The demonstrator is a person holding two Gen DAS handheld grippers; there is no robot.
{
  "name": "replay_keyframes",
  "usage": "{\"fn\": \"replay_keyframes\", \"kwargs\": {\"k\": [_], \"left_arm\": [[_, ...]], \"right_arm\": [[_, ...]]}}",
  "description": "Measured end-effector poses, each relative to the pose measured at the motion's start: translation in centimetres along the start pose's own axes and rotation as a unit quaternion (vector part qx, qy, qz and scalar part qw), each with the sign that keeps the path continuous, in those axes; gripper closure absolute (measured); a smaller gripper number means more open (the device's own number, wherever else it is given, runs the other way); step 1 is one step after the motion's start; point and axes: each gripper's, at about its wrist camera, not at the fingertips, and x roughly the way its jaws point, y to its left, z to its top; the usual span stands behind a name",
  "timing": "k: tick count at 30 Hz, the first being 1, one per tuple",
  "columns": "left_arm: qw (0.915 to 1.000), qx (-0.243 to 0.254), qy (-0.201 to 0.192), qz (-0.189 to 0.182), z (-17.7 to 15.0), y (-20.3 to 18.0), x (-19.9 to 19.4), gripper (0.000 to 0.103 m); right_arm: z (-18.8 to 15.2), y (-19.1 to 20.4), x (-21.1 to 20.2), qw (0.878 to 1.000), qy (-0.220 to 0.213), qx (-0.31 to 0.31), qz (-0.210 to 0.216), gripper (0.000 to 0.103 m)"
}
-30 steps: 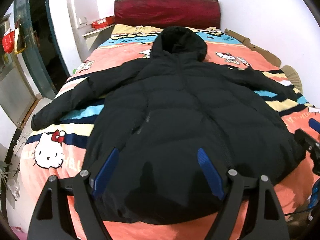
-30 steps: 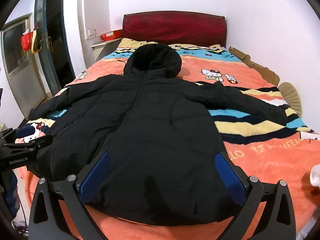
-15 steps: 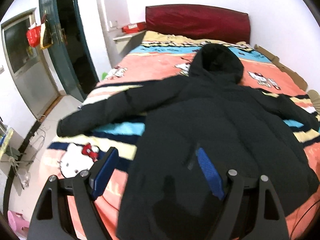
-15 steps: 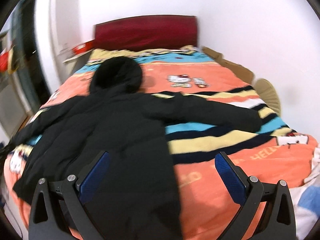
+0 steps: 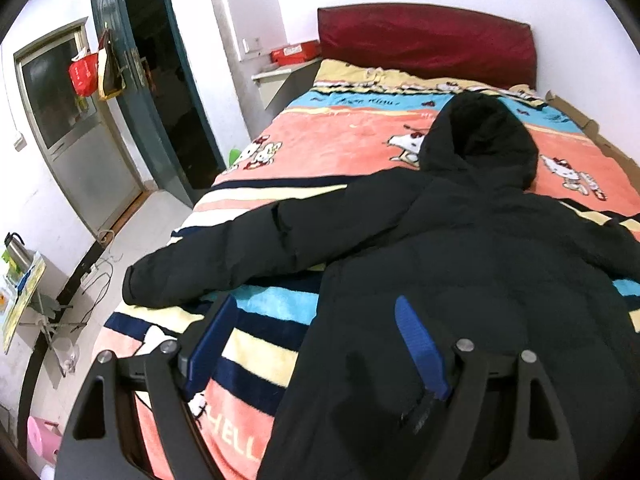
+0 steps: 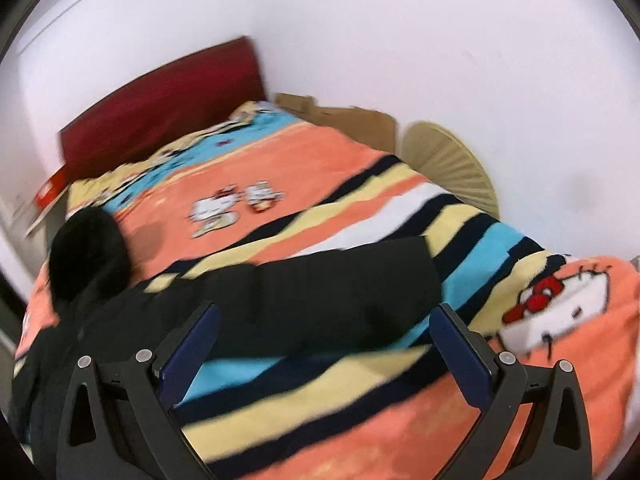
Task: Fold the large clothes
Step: 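Grasp the jacket side and sleeve nearest the right gripper with the right gripper, then fold the held side across the jacket body and open the right gripper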
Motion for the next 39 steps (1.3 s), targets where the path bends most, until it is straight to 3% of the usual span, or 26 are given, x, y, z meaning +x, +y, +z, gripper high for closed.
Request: {"fn": "replay_keyframes", "kwargs": {"k": [4,14,17,18,21,24,30,39], "left_arm": [[0.9998,-0.005,0.017,0.013,-0.3,-0.9,1.6,0.022],[0.9976,0.007,0.055,0.04,-0.9,-2.9,3.9,0.022],[0.9975,0.01,0.055,0.043,-0.8,-3.1,3.7,0.022],[0.9976,0.01,0.054,0.043,-0.8,-3.2,3.6,0.022],[0.998,0.01,0.049,0.039,-0.8,-3.3,3.1,0.022],[0.9984,0.009,0.044,0.033,-0.8,-3.2,2.5,0.022],[0.9992,-0.004,0.036,0.015,-1.0,-2.5,1.0,0.022],[0.9992,-0.032,0.017,-0.015,-1.2,0.2,-1.2,0.022]], "right_arm": [[1.5,-4.5,6.8,0.998,0.039,0.046,-0.017,0.013],[1.2,-9.8,15.4,0.99,0.091,0.096,-0.054,0.014],[0.3,-10.4,16.5,0.987,0.105,0.114,-0.03,0.032],[0.1,-10.3,16.7,0.987,0.108,0.115,-0.018,0.047],[0.1,-9.4,16.2,0.989,0.105,0.103,-0.001,0.074],[0.6,-8.3,15.1,0.99,0.096,0.098,0.026,0.085],[2.2,-4.6,11.3,0.991,0.058,0.078,0.092,0.09],[5.0,5.8,2.7,0.98,0.013,0.012,0.198,0.09]]}}
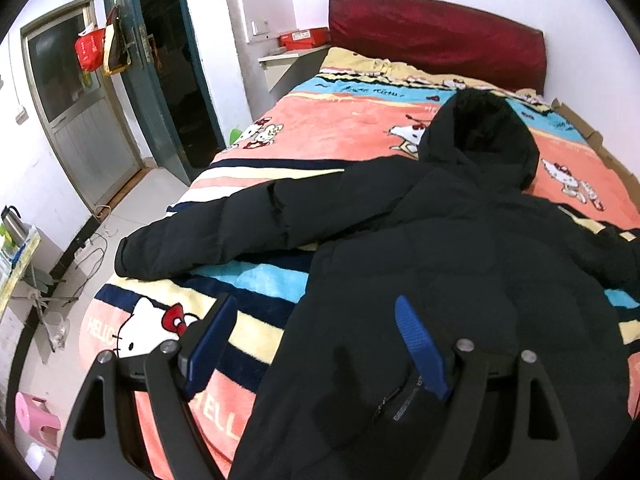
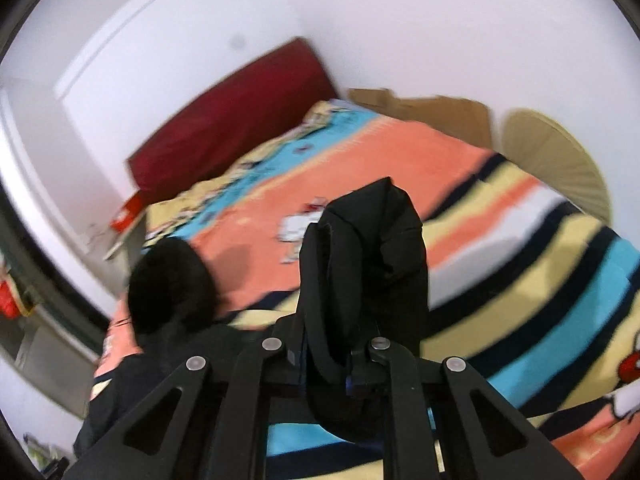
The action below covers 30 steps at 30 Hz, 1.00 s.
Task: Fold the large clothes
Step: 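Fold the held side across the jacket body and open the right gripper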
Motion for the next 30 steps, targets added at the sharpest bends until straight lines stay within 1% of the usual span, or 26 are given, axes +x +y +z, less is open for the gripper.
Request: {"fn": "replay_keyframes", "kwargs": {"k": [1,2,4,9,14,16,18,21,22,23,25,26,28,30], "left_arm": [[1.0,-0.003,-0.004,-0.002,0.0,0.3,-0.3,0.022],[0.9999,-0.006,-0.009,-0.005,0.0,0.7,-0.7,0.022],[0.9997,-0.014,-0.014,-0.011,0.0,1.6,-1.2,0.022],[0.9988,-0.041,-0.021,-0.019,-0.7,4.6,-1.9,0.022],[0.9971,-0.071,-0.025,-0.015,-1.8,8.5,-1.5,0.022],[0.9959,-0.087,-0.021,-0.015,-2.2,10.2,-0.8,0.022],[0.9946,-0.101,-0.016,-0.017,-2.6,11.7,-0.1,0.022],[0.993,-0.116,-0.01,-0.02,-3.2,13.9,0.9,0.022],[0.9928,-0.118,-0.008,-0.019,-3.4,14.5,1.2,0.022],[0.9926,-0.12,-0.007,-0.018,-3.7,15.0,1.5,0.022],[0.9921,-0.125,-0.002,-0.013,-4.2,16.4,2.1,0.022],[0.9918,-0.127,0.0,-0.011,-4.4,17.0,2.4,0.022],[0.9907,-0.136,0.009,-0.004,-5.1,18.4,3.1,0.022],[0.9895,-0.143,0.016,0.002,-5.5,19.6,3.7,0.022]], "right_arm": [[0.1,2.3,-0.4,1.0,0.001,-0.016,0.014,0.09],[0.1,3.6,-0.5,0.999,0.0,-0.024,0.023,0.09],[-0.2,7.4,-1.0,0.998,0.002,-0.039,0.054,0.09],[-1.9,15.7,-1.7,0.991,0.011,-0.075,0.11,0.09],[-4.5,24.0,-0.6,0.981,0.032,-0.125,0.145,0.09],[-6.3,27.5,0.2,0.976,0.048,-0.146,0.157,0.09],[-8.0,30.5,1.4,0.971,0.063,-0.166,0.16,0.09],[-11.4,34.1,2.9,0.965,0.088,-0.185,0.164,0.09],[-13.0,35.6,4.0,0.962,0.099,-0.195,0.162,0.09],[-14.1,36.1,4.4,0.961,0.106,-0.2,0.16,0.09],[-17.3,38.1,6.7,0.957,0.133,-0.21,0.151,0.09],[-18.3,38.5,7.5,0.955,0.142,-0.213,0.148,0.09],[-21.4,39.6,9.7,0.95,0.166,-0.229,0.135,0.09],[-23.6,40.3,10.9,0.946,0.186,-0.235,0.126,0.09]]}}
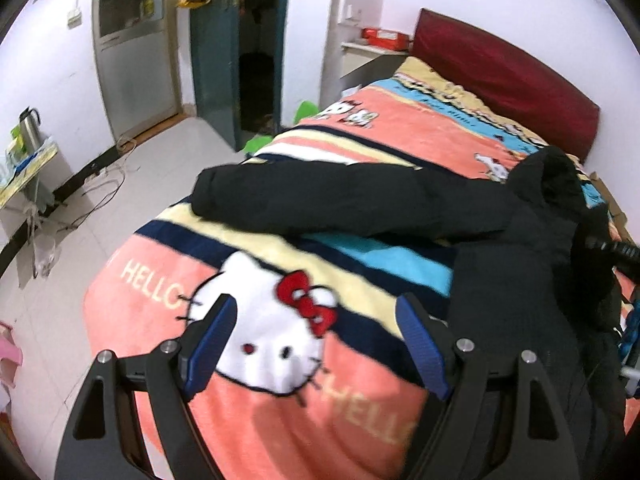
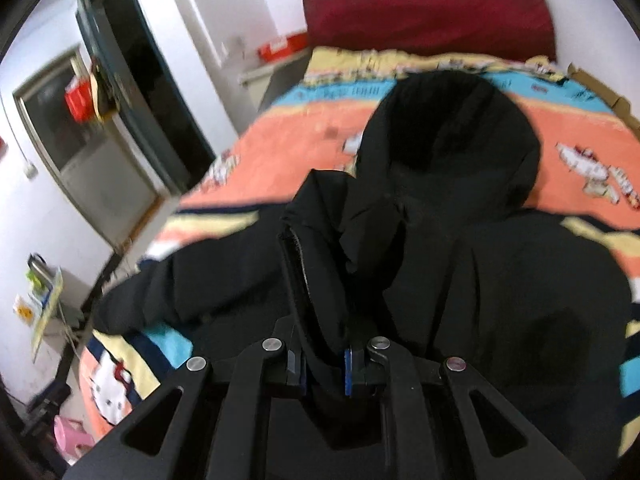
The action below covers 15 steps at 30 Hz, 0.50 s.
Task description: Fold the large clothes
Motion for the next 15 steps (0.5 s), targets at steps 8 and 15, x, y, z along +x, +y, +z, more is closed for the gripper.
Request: {"fn": "replay_keyframes", "kwargs": {"k": [8,15], "left_arm": [[0.9999,-0.007,0.001,0.012,0.2,1.9,0.2,0.022],[0.9999,-0.009,-0.01,0.006,0.3,1.4,-1.6,0.022]], "right_arm": [[-4.2,2.2,6.6,0.996,0.084,-0.011,-0.041,0.076],[-4.7,3.7,4.3,0.997,0.065,-0.025,-0.014,0.046]]}}
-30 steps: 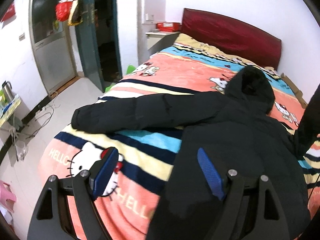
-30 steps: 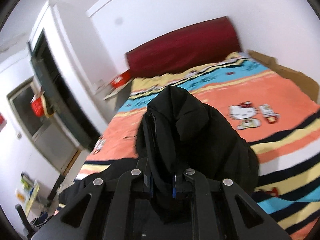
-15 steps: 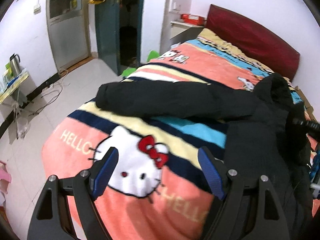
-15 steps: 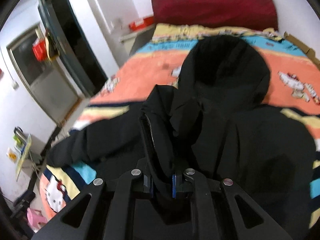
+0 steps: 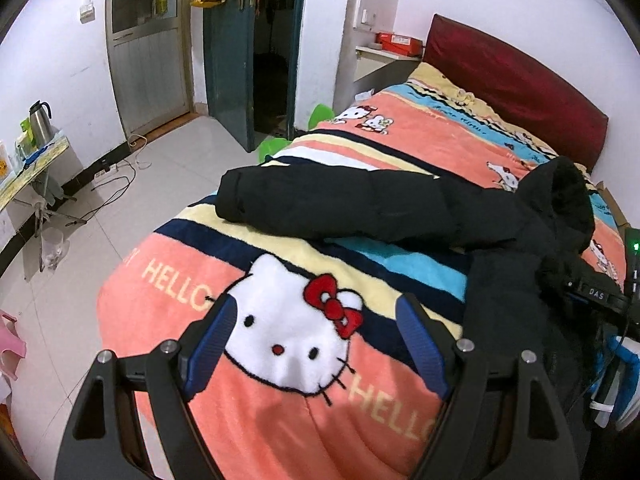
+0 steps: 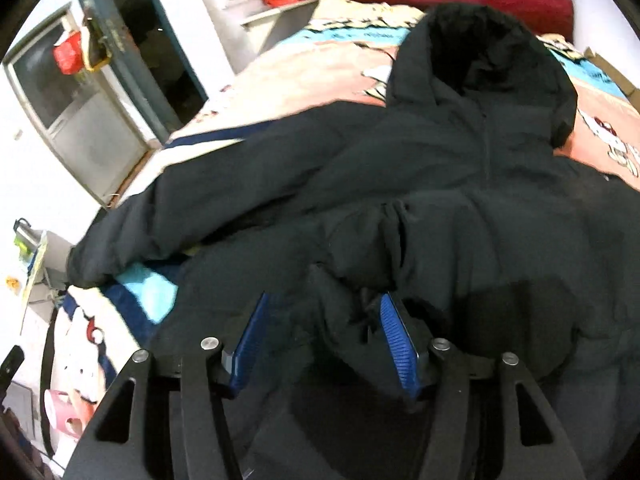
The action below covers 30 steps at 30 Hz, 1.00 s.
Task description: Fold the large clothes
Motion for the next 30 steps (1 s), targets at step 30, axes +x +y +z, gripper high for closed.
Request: {"fn": "replay_keyframes", "kwargs": {"k": [30], "left_arm": [[0.972,0.209,0.015,-0.105,-1.0,-41.1,4.5,0.022]], "right_arm": [[1.4,-25.3,-11.6,0.991,-0.105,-0.014,-0.085,0.045]]}}
